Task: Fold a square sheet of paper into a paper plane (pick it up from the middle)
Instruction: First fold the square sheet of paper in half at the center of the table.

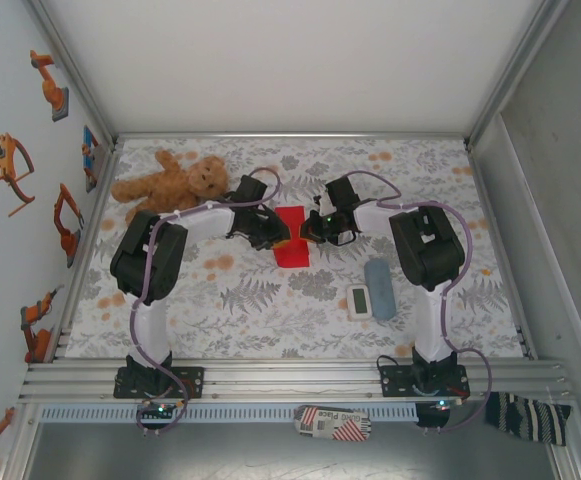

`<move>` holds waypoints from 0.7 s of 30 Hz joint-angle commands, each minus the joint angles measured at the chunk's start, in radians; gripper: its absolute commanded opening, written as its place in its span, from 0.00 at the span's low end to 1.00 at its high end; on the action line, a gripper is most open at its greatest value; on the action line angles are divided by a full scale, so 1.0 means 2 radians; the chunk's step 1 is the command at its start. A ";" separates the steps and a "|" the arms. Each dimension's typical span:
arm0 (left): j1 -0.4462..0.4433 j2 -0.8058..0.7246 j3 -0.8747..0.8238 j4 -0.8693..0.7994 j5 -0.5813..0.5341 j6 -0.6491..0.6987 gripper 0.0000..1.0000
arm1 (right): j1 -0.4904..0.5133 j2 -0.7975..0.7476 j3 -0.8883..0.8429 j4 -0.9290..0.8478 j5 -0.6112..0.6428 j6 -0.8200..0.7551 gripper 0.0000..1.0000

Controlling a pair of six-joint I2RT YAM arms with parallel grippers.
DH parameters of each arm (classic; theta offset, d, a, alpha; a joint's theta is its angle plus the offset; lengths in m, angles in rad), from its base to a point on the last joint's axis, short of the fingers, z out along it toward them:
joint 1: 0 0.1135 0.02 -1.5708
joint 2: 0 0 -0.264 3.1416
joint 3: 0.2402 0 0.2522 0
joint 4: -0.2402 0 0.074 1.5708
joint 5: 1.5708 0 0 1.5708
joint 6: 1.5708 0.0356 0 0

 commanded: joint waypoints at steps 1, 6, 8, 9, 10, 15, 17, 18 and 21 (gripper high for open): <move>-0.001 0.004 -0.014 -0.004 0.004 -0.003 0.20 | -0.003 0.051 -0.041 -0.108 0.088 0.002 0.00; -0.001 0.009 -0.022 0.023 0.007 -0.011 0.20 | -0.004 0.053 -0.041 -0.108 0.087 0.002 0.00; 0.000 0.011 -0.025 0.031 0.007 -0.015 0.20 | -0.005 0.051 -0.042 -0.107 0.088 0.002 0.00; 0.000 0.012 -0.026 0.032 0.007 -0.015 0.20 | -0.004 0.051 -0.042 -0.107 0.088 0.002 0.00; 0.000 0.013 -0.028 0.035 0.007 -0.017 0.20 | -0.004 0.051 -0.043 -0.107 0.088 0.002 0.00; 0.004 0.007 -0.030 0.042 0.007 -0.013 0.21 | -0.005 0.052 -0.045 -0.106 0.088 0.001 0.00; 0.008 0.007 -0.025 0.046 0.008 -0.012 0.21 | -0.005 0.053 -0.044 -0.106 0.088 0.000 0.00; 0.008 0.008 -0.024 0.049 0.009 -0.011 0.21 | -0.005 0.054 -0.044 -0.106 0.088 0.000 0.00; 0.013 0.015 -0.020 0.054 0.011 -0.009 0.21 | -0.005 0.054 -0.044 -0.105 0.088 0.000 0.00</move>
